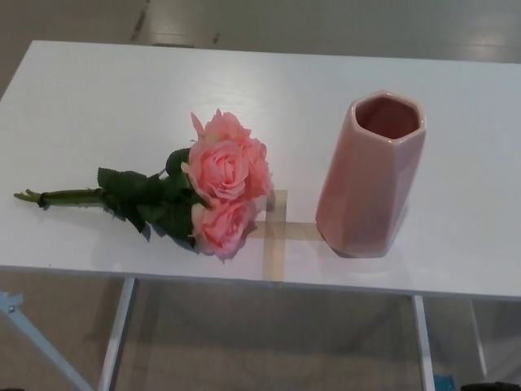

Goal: Use the left hand to pick up the rose and then lift and insert it into the pink vase.

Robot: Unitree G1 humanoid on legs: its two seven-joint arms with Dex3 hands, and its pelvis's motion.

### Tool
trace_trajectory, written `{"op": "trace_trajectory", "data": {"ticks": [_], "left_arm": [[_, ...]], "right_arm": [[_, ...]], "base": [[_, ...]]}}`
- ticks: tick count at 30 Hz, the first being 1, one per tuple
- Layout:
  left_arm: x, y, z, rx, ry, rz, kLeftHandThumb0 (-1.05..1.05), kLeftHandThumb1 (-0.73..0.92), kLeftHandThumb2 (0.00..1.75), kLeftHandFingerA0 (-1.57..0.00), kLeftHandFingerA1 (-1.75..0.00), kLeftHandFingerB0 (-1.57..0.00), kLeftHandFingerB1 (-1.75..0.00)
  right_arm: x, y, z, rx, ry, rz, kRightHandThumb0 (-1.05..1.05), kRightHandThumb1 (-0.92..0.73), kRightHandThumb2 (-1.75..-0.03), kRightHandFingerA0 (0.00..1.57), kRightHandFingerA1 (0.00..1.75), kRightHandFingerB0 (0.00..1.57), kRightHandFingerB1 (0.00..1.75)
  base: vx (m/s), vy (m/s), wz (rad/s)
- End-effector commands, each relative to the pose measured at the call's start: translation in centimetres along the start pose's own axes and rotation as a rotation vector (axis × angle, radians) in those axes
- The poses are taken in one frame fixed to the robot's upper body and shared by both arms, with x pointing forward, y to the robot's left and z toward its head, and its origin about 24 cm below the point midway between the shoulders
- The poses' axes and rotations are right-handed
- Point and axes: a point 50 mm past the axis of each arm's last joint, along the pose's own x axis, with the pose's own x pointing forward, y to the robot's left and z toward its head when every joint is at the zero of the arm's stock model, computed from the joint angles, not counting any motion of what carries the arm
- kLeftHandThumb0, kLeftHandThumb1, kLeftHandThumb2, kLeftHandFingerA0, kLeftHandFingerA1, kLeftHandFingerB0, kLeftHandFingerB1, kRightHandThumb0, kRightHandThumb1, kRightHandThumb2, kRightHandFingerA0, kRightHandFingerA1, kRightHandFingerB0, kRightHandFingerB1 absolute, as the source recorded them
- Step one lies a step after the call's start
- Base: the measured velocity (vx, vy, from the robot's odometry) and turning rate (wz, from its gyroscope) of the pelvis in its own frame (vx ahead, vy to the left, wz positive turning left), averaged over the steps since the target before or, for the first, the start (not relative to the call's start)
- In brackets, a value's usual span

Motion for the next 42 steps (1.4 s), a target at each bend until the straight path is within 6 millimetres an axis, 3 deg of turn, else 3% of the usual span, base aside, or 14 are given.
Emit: {"op": "trace_trajectory", "data": {"ticks": [1,11,12,17,18,22,23,24,28,29,31,35,37,42], "left_arm": [[-6.4,-0.2,9.6,0.064,-0.496,-0.601,-0.28,0.17,0.81,-0.11,-0.51,-0.1,-0.49],[-10.0,-0.3,15.5,0.167,-0.729,-0.465,-0.3,0.14,0.79,-0.07,-0.5,-0.06,-0.48],[-10.1,-0.4,15.8,0.172,-0.742,-0.454,-0.63,0.41,0.54,-0.19,-0.31,-0.2,-0.28],[-10.9,-0.4,17.5,0.205,-0.839,-0.378,-0.64,0.41,0.54,-0.17,-0.29,-0.18,-0.28],[-11.1,-0.4,18.8,0.235,-0.923,-0.328,-0.32,0.12,0.78,0.0,-0.48,0.0,-0.46],[-11.2,-0.5,19.7,0.259,-0.976,-0.288,-0.32,0.12,0.78,0.0,-0.49,0.0,-0.47],[-10.9,-0.5,20.9,0.302,-1.023,-0.223,-0.65,0.41,0.54,-0.1,-0.26,-0.14,-0.27],[-10.4,-0.5,21.6,0.33,-1.032,-0.173,-0.66,0.38,0.7,-0.08,-0.29,-0.08,-0.33],[-10.2,-0.5,21.9,0.332,-1.03,-0.156,-0.66,0.38,0.7,-0.08,-0.29,-0.08,-0.33],[-8.7,0.0,23.1,0.416,-0.987,-0.082,-0.32,0.12,0.78,0.0,-0.49,0.0,-0.46],[-7.3,0.3,24.4,0.49,-0.951,-0.025,-0.31,0.13,0.78,-0.01,-0.49,-0.01,-0.46],[-7.1,0.3,24.6,0.492,-0.951,-0.019,-0.31,0.13,0.78,-0.01,-0.49,-0.01,-0.46],[-3.2,0.3,27.0,0.569,-0.859,0.006,-0.29,0.14,0.77,-0.01,-0.49,0.0,-0.46],[-0.2,0.7,28.1,0.643,-0.752,0.02,-0.3,0.15,0.78,-0.01,-0.49,0.0,-0.46]], "right_arm": [[0.0,-0.5,-0.5,0.019,0.031,-0.043,-0.34,-0.65,-0.59,0.6,0.41,0.55,0.39],[0.0,-0.5,-0.5,0.029,0.028,-0.043,-0.34,-0.65,-0.59,0.59,0.41,0.57,0.4],[0.0,-0.5,-0.5,0.025,0.028,-0.042,-0.34,-0.65,-0.59,0.58,0.41,0.57,0.4],[0.0,-0.5,-0.4,0.016,0.025,-0.038,-0.34,-0.65,-0.59,0.58,0.4,0.56,0.39],[0.0,-0.5,-0.3,0.005,0.021,-0.033,-0.35,-0.65,-0.59,0.58,0.4,0.56,0.39],[0.0,-0.6,-0.2,0.005,0.016,-0.032,-0.34,-0.65,-0.59,0.6,0.41,0.56,0.39],[0.0,-0.6,-0.1,0.012,0.012,-0.032,-0.34,-0.65,-0.59,0.61,0.41,0.57,0.4],[0.0,-0.6,-0.2,0.013,0.012,-0.031,-0.34,-0.65,-0.59,0.61,0.41,0.57,0.4],[0.0,-0.7,-0.2,0.013,0.011,-0.031,-0.34,-0.65,-0.59,0.61,0.41,0.57,0.4],[0.0,-0.7,-0.3,0.006,0.015,-0.029,-0.34,-0.65,-0.59,0.6,0.41,0.57,0.4],[0.0,-0.5,-0.3,0.0,0.02,-0.029,-0.34,-0.65,-0.59,0.6,0.41,0.57,0.4],[0.0,-0.5,-0.3,0.0,0.02,-0.029,-0.34,-0.65,-0.59,0.6,0.41,0.57,0.4],[0.0,-0.5,-0.5,-0.002,0.025,-0.027,-0.34,-0.65,-0.59,0.6,0.41,0.56,0.39],[0.0,-0.5,-0.5,-0.006,0.028,-0.03,-0.35,-0.65,-0.59,0.6,0.41,0.56,0.39]], "base": [[0.0,0.0,0.0],[0.0,0.0,0.0],[0.0,0.0,0.0],[0.0,0.0,0.0],[0.0,0.0,0.0],[0.0,0.0,0.0],[0.0,0.0,0.0],[0.0,0.0,0.0],[0.0,0.0,0.0],[0.0,0.0,0.0],[0.0,0.0,0.0],[0.0,0.0,0.0],[0.0,0.0,0.03],[0.0,0.0,0.0]]}}
